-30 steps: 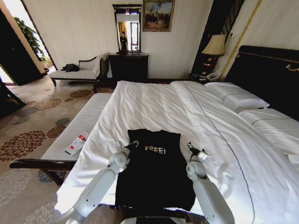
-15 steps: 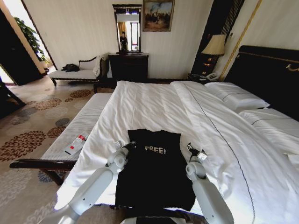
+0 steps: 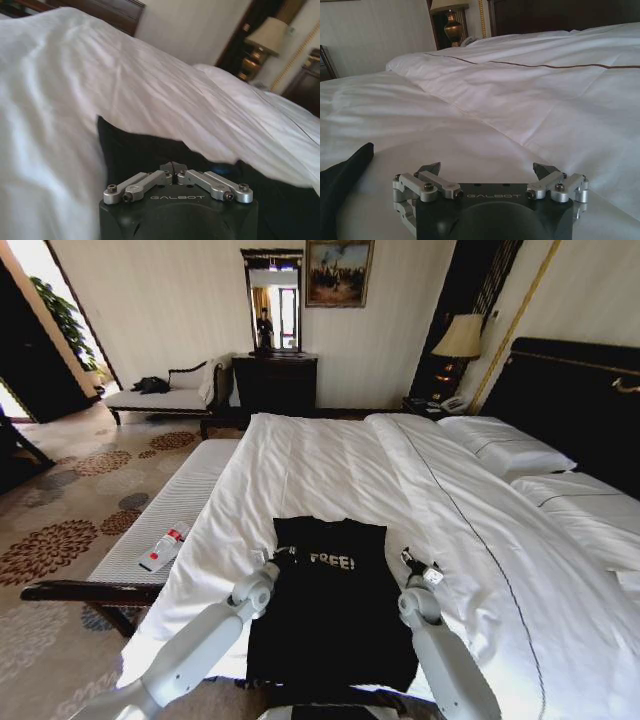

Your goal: Fold the clothes on the bed.

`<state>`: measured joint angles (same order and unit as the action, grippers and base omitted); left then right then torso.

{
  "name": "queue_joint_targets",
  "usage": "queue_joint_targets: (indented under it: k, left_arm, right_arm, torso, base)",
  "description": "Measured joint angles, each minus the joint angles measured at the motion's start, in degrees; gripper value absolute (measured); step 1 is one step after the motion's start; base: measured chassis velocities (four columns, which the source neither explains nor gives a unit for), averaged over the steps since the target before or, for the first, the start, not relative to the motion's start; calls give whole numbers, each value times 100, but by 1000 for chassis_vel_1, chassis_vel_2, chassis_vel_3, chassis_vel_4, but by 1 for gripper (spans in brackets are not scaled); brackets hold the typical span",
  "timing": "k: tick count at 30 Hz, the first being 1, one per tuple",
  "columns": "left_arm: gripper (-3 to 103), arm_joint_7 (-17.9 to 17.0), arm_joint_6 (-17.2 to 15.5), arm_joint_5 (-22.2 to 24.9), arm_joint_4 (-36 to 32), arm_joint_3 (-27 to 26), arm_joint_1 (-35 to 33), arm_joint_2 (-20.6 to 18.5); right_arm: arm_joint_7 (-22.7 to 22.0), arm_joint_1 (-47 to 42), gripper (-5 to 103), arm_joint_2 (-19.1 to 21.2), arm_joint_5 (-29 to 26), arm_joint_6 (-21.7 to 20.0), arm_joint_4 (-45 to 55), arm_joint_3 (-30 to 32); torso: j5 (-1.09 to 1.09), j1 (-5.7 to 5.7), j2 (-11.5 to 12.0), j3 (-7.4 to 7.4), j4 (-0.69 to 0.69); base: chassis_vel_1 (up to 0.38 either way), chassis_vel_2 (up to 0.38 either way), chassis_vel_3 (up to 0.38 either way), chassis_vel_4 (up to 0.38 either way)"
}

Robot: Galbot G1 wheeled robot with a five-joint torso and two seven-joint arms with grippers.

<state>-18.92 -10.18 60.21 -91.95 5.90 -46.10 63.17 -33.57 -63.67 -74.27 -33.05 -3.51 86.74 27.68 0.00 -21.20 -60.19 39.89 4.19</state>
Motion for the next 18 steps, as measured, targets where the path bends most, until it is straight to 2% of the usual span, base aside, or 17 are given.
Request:
queue_joint_targets:
  k: [1, 2, 4, 9, 12, 14, 17, 18]
  left_arm:
    - [2, -15, -13, 67, 69, -79, 39, 43]
    - [2, -15, -13, 67, 69, -79, 39, 43]
    - [16, -29, -38, 177, 130, -161, 93, 94]
    - [10, -89, -115, 347, 212, -257, 167, 164]
    - [26, -122, -175, 506, 408, -321, 286, 297]
    - [26, -124, -190, 531, 466, -320, 321, 330]
    - [42, -104, -208, 494, 750, -230, 467, 410]
    - [42, -104, -208, 494, 750, -230, 467, 410]
  right_arm:
    - [-5, 0, 100, -9, 10, -1, 0, -10]
    - [-5, 0, 100, -9, 10, -1, 0, -10]
    - [-22, 2, 100, -30, 22, -8, 0, -31]
    - [-48, 4, 100, -55, 46, -28, 19, -49]
    - [-64, -10, 100, -74, 69, -45, 41, -61]
    - [-65, -15, 100, -78, 75, -47, 45, -64]
    - [-79, -28, 100, -95, 96, -57, 74, -67]
    - [-79, -28, 100, -95, 96, -57, 74, -67]
  torso:
    - [0, 0, 0, 0, 0]
    - [0, 0, 0, 0, 0]
    - [0, 0, 0, 1, 0]
    - [0, 0, 0, 1, 0]
    - [-1, 0, 0, 1, -1]
    - [-1, 0, 0, 0, 0]
    - [0, 0, 0, 1, 0]
    - [0, 0, 0, 1, 0]
  base:
    - [0, 0, 0, 0]
    - [0, 0, 0, 0]
    - [0, 0, 0, 0]
    - [0, 0, 0, 0]
    - [0, 0, 0, 0]
    - [0, 0, 0, 0]
    - [0, 0, 0, 0]
    - [0, 0, 0, 0]
